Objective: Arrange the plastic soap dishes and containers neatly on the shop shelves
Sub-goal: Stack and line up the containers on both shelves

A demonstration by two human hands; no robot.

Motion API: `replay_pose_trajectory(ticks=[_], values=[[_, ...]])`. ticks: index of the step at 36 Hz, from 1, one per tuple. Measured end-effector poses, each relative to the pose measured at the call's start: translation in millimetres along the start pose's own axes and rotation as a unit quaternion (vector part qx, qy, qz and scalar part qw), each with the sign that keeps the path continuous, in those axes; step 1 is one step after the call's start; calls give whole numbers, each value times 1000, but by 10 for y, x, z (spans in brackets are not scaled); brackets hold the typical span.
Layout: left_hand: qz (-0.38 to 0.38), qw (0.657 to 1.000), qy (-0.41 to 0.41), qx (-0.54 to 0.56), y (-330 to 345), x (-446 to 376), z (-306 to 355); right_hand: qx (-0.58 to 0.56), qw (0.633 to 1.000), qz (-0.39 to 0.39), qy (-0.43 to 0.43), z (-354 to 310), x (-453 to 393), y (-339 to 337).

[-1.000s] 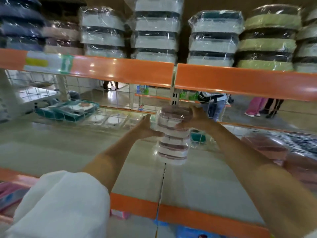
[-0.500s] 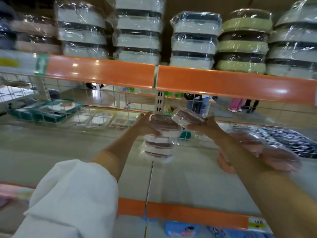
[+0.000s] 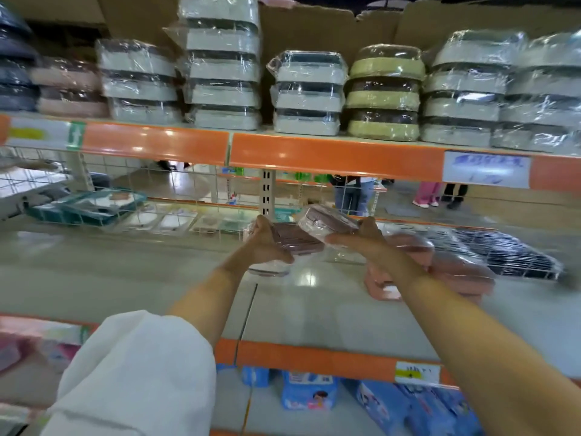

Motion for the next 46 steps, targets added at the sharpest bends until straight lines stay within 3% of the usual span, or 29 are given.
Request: replay_pose_trajectory(ticks=[4,8,12,14,19,28,40,46], values=[[-25,999,10,33,61,366,307,13,1000,6,15,9,196,-341],[-70,997,22,-14,205,730,597,10,999,-5,30,183,466,-722],[-98,994,35,-40,374,1050,924,-98,986,-61,119,549,723,-1045],[-110,991,52,-61,494,1184,1088,-125,982,-79,119,588,893,-1236],[-172,979,80,-69,897,1557,1575,-9,999,15,40,764,1116,-2044],[-314,939,142,-17,1416,2197,2651,62,994,50,72,1032,1567,-3354],[-332,897,290,24,1141,2584,4453,76,985,155,19,437,1776,-4872],[-287,891,352,21,854,2372,5089,66,983,172,-12,111,1547,-5323]])
Point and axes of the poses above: each hand's wrist, its own x-axis away from the middle knuckle, its own y-axis out of the palm, z = x × y, the point moved 7 cm from there along -x, towards the middle knuckle, and after that the axes turned 12 degrees about z, right-handed, at the moved point
